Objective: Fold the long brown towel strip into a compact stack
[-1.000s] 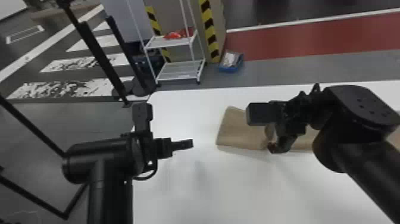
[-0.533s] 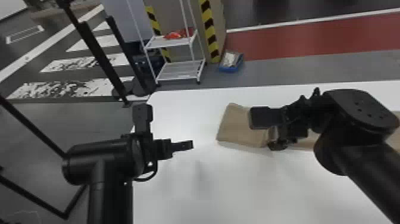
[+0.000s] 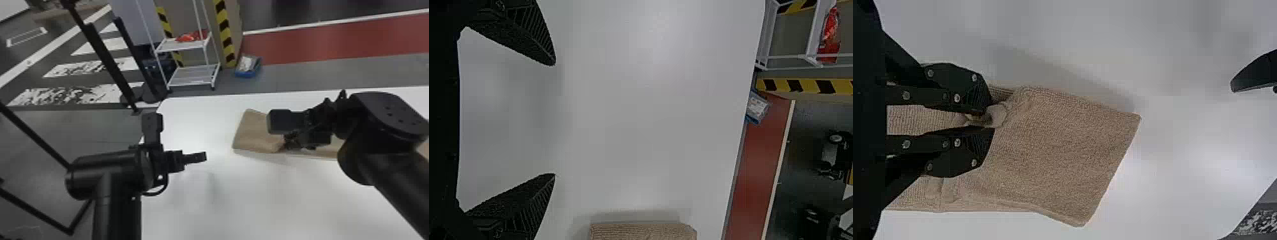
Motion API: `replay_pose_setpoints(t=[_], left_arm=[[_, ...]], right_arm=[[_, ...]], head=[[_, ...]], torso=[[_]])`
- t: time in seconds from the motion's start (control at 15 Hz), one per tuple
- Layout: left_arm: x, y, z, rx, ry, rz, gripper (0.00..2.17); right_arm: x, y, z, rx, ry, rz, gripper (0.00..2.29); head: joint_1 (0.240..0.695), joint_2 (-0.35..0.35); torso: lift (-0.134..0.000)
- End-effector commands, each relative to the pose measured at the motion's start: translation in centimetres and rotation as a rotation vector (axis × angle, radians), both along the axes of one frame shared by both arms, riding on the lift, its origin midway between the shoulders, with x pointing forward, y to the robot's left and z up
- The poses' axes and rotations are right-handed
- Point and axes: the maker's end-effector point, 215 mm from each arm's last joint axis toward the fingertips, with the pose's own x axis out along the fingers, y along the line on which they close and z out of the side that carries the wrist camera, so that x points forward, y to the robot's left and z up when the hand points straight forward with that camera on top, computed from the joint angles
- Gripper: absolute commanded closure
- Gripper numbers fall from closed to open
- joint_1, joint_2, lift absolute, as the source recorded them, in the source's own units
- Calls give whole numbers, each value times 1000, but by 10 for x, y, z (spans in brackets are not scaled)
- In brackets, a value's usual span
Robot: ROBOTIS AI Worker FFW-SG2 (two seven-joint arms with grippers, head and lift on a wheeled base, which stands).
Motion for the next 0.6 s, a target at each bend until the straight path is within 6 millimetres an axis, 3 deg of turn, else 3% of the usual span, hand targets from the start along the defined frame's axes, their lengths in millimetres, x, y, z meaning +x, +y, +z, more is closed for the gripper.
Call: replay_pose_setpoints(t=[0.0, 0.13, 0.27, 0.4, 0.53], left_arm=[[-2, 1, -1, -5, 2, 3, 87], [-1, 3, 0, -5, -3, 6, 87], [-2, 4, 1, -6, -4, 5, 87], [-2, 6, 2, -1, -4, 6, 87], [-2, 9, 2, 4, -3, 6, 87]], right_arm=[[1, 0, 2, 1, -9, -2, 1382], [3, 1, 7, 9, -18, -1, 1382], [11, 2, 26, 33, -48, -7, 1382], [30, -2, 69, 88, -101, -33, 1382], [36, -7, 90, 123, -116, -46, 1382]], head=[[695, 350], [695, 350], [695, 350], [695, 350], [695, 350]], torso=[[-123], [-123], [-123], [-123], [-123]])
